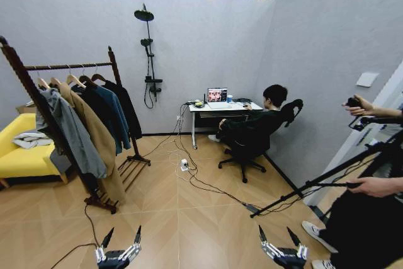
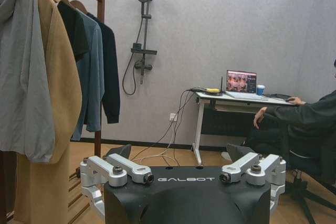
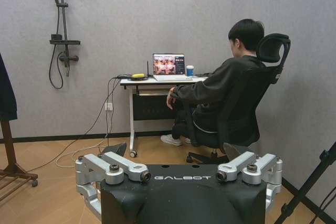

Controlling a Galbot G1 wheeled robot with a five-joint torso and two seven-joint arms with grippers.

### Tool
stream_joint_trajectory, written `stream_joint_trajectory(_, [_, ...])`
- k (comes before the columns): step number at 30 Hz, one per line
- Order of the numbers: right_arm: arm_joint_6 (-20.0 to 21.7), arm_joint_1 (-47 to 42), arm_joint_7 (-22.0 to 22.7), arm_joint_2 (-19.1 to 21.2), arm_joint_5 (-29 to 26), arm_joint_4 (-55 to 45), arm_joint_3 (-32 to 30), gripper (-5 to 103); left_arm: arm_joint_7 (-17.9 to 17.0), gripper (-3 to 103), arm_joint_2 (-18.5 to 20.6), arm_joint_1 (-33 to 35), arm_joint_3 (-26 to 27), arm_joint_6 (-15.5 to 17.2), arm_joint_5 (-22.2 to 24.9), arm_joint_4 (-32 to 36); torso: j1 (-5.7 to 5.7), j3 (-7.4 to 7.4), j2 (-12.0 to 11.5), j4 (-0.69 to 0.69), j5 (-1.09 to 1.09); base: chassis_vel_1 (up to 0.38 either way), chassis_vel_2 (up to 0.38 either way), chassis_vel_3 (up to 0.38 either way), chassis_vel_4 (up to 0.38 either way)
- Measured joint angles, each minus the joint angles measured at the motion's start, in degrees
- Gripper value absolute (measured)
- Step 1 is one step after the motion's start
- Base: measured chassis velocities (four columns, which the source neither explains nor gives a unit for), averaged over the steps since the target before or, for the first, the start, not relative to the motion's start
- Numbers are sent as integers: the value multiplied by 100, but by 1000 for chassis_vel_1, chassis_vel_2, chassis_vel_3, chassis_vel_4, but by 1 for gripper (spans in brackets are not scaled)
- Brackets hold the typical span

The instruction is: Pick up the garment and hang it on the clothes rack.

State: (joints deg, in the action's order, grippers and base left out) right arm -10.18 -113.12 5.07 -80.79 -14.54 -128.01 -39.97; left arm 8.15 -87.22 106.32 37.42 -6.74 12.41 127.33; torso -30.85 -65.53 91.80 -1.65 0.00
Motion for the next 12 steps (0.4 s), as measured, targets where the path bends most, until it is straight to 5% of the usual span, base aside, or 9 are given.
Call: stream_joint_trajectory(12, [0, 0, 0, 0, 0, 0, 0, 100, 0, 100, 0, 0, 0, 0, 0, 0, 0, 0, 0, 0, 0, 0, 0, 0, 0])
